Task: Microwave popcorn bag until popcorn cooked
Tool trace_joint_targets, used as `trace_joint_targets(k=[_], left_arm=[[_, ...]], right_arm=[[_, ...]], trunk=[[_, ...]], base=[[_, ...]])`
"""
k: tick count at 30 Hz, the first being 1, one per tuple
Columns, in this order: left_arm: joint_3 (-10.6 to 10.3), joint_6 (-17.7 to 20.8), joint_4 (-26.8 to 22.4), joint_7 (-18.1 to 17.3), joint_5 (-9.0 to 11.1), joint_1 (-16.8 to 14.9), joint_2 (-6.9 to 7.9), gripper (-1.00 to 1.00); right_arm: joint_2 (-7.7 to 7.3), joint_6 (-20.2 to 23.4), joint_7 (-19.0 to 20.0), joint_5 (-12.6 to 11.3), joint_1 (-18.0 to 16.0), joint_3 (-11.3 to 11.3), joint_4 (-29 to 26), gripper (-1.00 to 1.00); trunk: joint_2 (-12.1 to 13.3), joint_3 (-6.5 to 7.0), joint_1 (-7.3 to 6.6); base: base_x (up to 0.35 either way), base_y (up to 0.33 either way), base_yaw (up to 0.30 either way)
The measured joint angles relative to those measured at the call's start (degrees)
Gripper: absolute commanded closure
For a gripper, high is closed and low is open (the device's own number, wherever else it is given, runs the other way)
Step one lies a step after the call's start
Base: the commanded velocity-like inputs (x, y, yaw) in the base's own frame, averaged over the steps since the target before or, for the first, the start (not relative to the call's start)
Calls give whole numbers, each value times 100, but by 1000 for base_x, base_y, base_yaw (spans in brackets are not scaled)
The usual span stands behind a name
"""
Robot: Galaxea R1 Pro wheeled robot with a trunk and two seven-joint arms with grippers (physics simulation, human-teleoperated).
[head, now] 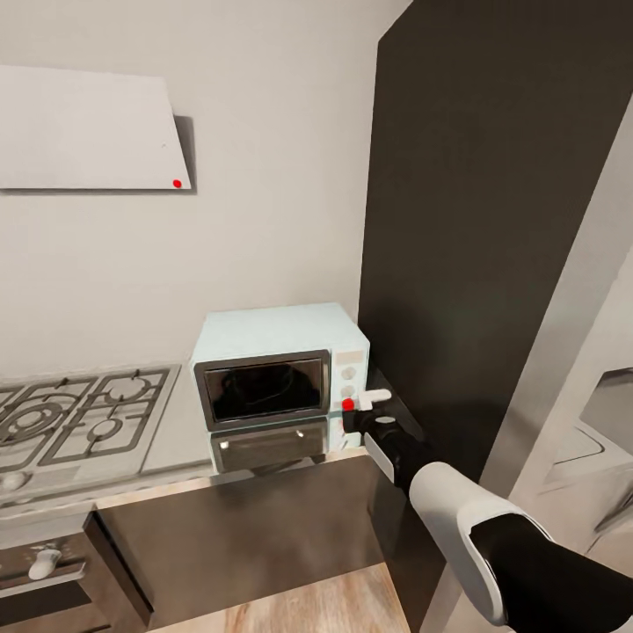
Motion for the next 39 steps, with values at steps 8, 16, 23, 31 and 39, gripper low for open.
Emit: trace_joint_targets(k=[8, 16, 23, 31, 39], left_arm=[[7, 0, 0, 0, 0, 0, -2, -100], [2, 9, 0, 0, -1, 0, -5, -100], [8, 17, 0, 0, 0, 0, 0, -100], [8, 52, 0, 0, -3, 0, 0, -100], [5, 53, 0, 0, -7, 0, 0, -100]], right_arm=[[0, 1, 0, 0, 27, 5, 0, 100], [0, 13, 0, 0, 28, 3, 0, 100], [0, -40, -2, 0, 76, 5, 222, 100], [0, -46, -2, 0, 89, 6, 235, 100], [0, -47, -2, 0, 89, 6, 234, 100]], trunk=[[0, 0, 0], [0, 0, 0], [-1, 0, -1], [0, 0, 0], [0, 0, -2]], base=[[1, 0, 0], [83, 0, 0], [42, 0, 0], [79, 0, 0], [128, 0, 0]])
